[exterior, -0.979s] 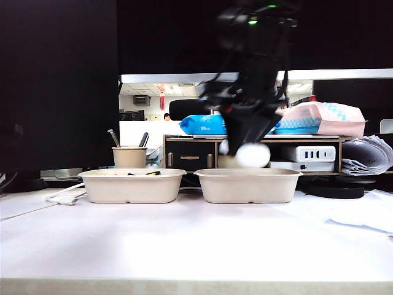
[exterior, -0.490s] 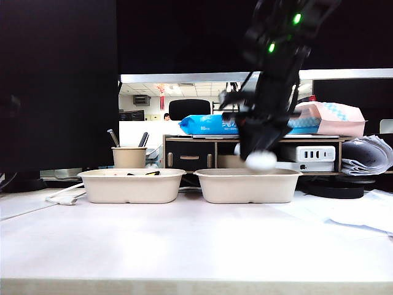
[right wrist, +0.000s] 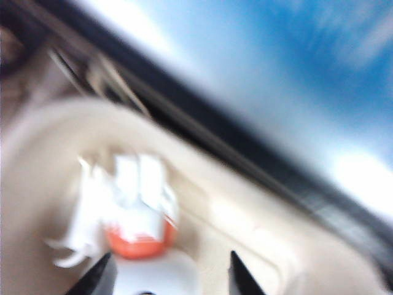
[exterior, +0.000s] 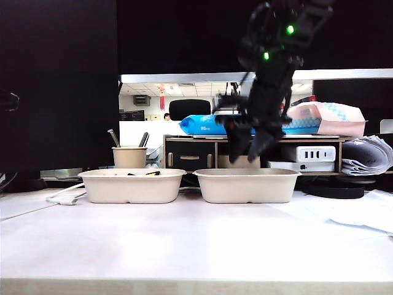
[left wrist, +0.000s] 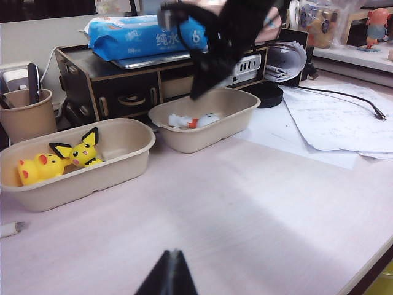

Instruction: Put the dolls with similar colors into the same paper box, while dolls with different colors go into separate paper boxes.

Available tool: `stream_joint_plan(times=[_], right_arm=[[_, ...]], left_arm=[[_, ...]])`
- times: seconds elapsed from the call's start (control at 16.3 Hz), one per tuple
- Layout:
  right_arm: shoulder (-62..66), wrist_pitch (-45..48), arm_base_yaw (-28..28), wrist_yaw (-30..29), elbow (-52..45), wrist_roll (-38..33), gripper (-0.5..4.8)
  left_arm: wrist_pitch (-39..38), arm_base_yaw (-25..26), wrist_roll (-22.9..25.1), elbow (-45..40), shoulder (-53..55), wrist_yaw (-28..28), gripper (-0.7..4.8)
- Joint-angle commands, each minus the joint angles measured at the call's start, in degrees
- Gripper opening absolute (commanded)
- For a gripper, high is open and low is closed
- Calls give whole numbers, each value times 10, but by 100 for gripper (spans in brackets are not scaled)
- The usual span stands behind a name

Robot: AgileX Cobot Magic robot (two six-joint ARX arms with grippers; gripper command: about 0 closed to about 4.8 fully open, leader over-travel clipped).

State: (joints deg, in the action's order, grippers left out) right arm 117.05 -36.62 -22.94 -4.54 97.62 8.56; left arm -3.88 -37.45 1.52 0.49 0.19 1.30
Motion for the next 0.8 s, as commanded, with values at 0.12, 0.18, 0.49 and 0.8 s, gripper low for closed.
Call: stream_joint_plan(times=[0.12,0.18,0.49,0.8], right_arm=[[-30,-112,-1,-50,85,-2,-9],[-53,-118,-1,-70,87,-6,-8],[-192,-157,-2,-98,53,-9,-8],[-455,-43,-2,-100,-159,-44,-8]], left_arm=[[5,53,0,0,0,2,-5],[5,90,0,0,0,2,-5],[4,268,0,0,0,2,-5],[2,367,0,0,0,2,-5]])
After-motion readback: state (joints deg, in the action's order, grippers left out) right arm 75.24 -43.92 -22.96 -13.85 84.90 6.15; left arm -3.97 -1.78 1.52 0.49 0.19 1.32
